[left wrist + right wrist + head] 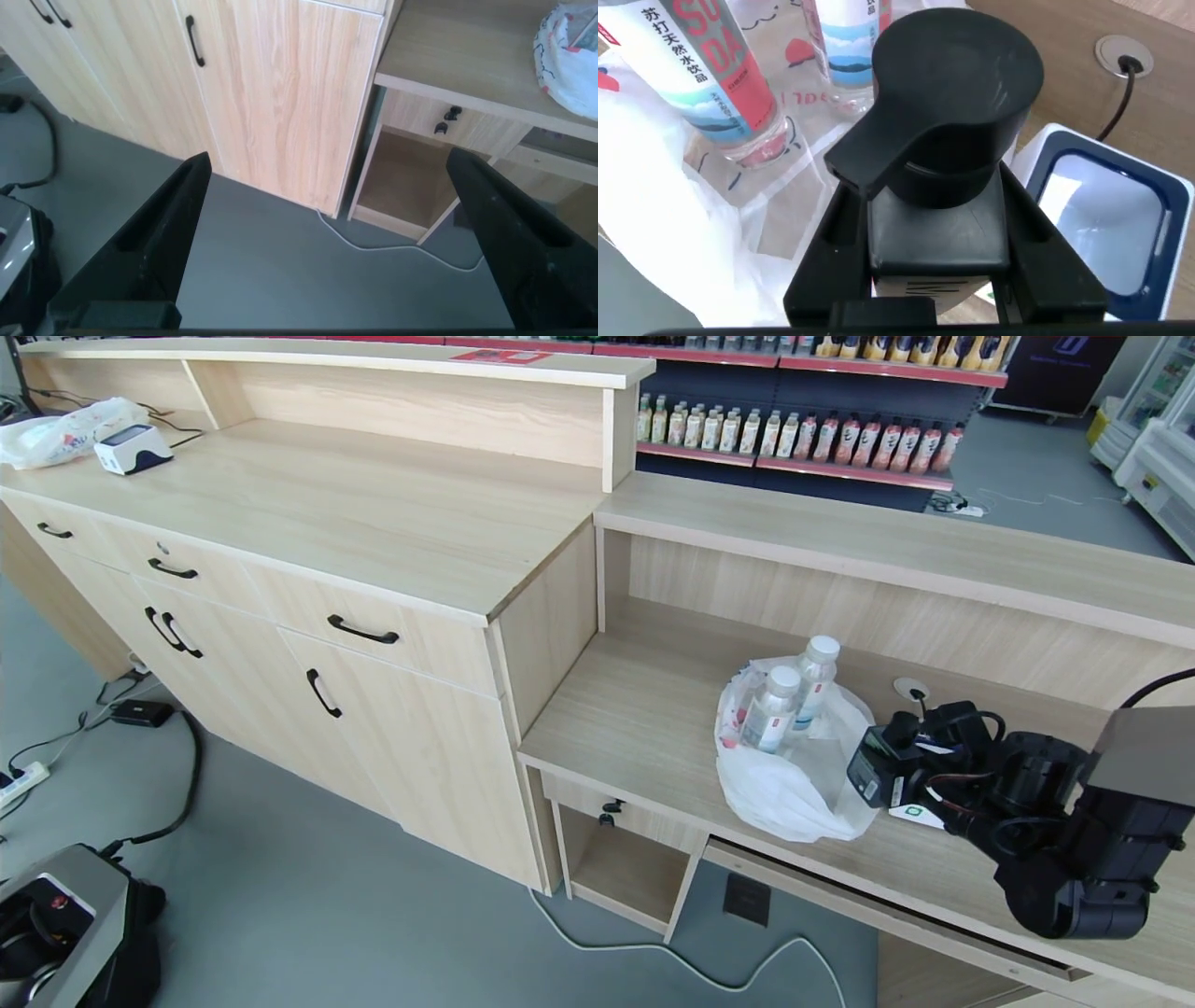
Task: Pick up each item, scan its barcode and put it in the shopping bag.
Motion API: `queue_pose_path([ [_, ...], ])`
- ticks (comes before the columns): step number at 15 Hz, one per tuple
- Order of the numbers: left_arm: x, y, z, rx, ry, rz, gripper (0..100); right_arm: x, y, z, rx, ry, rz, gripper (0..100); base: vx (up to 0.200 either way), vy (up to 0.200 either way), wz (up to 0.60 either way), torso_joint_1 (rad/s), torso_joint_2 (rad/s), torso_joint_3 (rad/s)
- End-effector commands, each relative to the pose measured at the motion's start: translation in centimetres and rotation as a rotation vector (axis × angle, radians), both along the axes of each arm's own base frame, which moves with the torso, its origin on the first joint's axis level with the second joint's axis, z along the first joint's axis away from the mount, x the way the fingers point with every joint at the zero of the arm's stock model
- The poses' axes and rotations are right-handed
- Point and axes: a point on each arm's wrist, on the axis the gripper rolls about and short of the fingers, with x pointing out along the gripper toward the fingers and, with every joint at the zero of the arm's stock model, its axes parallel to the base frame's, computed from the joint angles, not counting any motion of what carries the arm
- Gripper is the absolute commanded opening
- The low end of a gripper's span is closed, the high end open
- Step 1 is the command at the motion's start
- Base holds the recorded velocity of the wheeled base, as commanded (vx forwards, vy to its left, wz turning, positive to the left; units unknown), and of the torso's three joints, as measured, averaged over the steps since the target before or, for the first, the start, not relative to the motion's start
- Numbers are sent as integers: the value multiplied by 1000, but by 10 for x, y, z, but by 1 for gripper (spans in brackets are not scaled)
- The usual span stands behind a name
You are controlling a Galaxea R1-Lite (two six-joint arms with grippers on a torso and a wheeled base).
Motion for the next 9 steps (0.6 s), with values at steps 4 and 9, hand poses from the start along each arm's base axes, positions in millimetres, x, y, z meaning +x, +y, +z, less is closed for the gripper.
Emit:
queue_pose_path([
  [4,0,0,0,0,-1,1,100,15,9,-13,-6,-7,32,0,0,0,0,0,0,0],
  [9,0,0,0,0,-1,1,100,27,18,-18,-7,-28,58,0,0,0,0,0,0,0],
])
